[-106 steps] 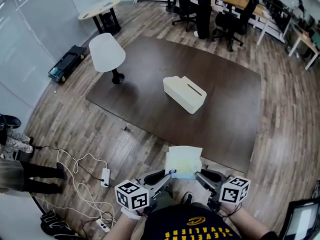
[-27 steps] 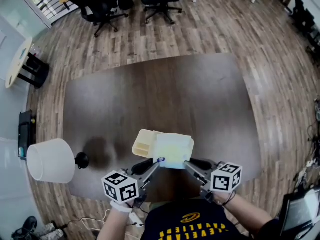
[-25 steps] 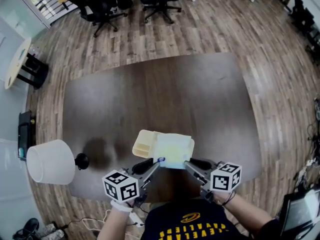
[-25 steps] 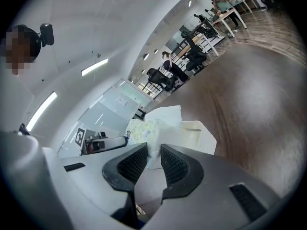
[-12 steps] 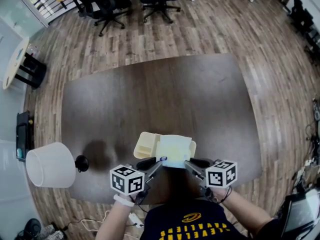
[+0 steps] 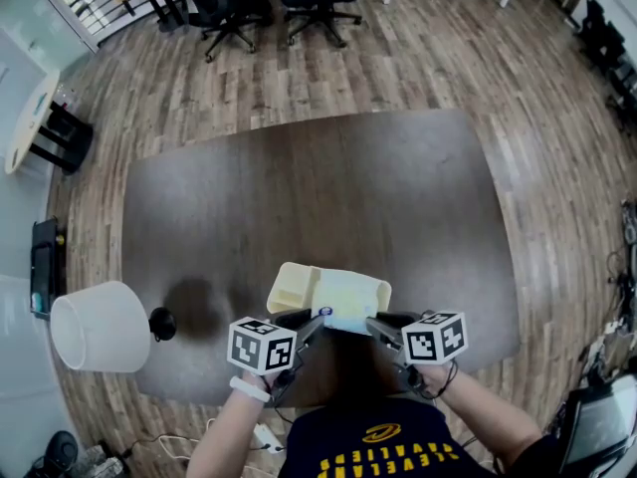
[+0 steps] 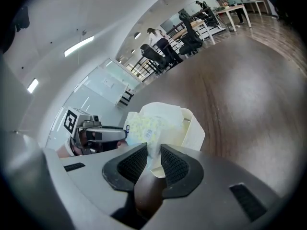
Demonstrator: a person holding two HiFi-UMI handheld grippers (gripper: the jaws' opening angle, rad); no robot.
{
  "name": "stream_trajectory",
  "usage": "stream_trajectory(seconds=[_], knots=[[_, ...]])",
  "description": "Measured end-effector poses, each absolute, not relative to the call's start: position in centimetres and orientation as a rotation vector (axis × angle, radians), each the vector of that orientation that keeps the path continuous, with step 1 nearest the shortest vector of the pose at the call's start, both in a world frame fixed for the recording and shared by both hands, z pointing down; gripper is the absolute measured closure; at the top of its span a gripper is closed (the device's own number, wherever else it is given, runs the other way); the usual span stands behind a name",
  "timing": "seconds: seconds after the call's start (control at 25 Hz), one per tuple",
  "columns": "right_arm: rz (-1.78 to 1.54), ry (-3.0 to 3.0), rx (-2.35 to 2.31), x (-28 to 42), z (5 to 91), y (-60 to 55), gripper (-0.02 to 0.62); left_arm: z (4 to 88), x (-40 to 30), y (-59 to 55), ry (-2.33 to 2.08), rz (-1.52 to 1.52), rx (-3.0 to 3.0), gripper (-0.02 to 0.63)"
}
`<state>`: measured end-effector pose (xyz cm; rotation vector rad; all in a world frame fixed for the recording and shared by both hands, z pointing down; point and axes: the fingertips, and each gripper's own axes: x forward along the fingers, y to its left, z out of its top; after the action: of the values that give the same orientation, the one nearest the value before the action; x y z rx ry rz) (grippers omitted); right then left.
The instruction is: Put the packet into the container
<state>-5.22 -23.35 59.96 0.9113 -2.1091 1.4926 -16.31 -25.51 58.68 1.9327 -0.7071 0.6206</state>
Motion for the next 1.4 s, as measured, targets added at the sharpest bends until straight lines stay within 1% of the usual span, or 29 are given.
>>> stream_trajectory(seconds=[0.24,0.6,0.68,0.8,1.4], knots=[[1.449,-2.047,0.877,-5.5,60.1,-23.8,0.499,59.1,-16.6,-25.9,-0.722,0.703,1.894,0.5],[1.275,-1.997,0.799,-5.9,60.2,-23.9,0.497,59.9,-16.2,-26.1,-0.722,0.814,1.88,0.5],[1.243,-1.988,0.791,-6.1,60.1,-23.8,0.489,60.0,-16.3,-26.0,-0.728,0.825,1.878,0.5],[1.241,-1.991,0.773,-6.2,60.1,-23.5,0.456,59.9,-16.2,-26.1,-0.739,0.8,1.871,0.499],[1.282,-2.054,0.788,-6.1,58.3,-22.8,0.456,58.2,-16.5,-25.1,-0.765,0.705,1.87,0.499]])
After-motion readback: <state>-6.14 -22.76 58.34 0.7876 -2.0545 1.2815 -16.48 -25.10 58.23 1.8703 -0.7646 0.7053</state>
